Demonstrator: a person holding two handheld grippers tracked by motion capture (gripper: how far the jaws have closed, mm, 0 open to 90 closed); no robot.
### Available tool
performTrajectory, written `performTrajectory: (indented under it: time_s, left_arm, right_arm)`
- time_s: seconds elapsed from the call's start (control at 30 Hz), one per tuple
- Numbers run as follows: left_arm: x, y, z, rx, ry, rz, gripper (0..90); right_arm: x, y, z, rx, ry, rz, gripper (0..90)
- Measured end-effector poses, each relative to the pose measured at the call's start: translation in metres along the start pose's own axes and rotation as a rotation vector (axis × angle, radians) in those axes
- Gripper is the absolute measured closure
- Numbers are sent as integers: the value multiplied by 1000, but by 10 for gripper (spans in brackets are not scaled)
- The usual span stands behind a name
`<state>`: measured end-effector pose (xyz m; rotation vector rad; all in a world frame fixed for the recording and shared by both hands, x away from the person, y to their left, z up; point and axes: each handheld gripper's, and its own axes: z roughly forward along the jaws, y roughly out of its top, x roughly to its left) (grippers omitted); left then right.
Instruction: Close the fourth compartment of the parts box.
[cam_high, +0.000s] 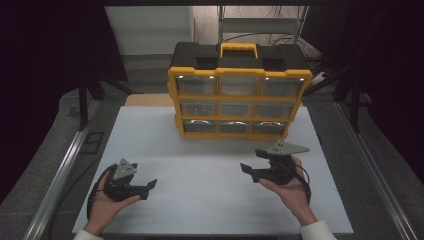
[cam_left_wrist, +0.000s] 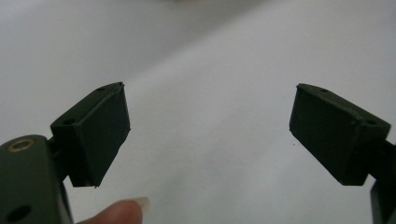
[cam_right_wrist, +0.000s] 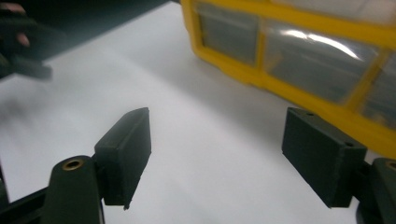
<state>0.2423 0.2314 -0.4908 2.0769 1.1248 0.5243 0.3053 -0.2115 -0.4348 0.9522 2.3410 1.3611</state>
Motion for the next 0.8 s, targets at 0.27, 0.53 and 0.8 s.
performTrajectory:
  time_s: [0.27, 0.53, 0.8]
  left_arm:
    - [0, 2, 3, 0, -5, 4, 129]
    - [-1, 4, 6, 6, -8, 14, 129]
    - [-1, 6, 8, 4, -9, 6, 129]
  right_arm:
    - [-20, -47, -19, 64, -42, 26, 225]
    - [-25, -52, -22, 63, -61, 29, 223]
    - [-25, -52, -20, 52, -69, 18, 196]
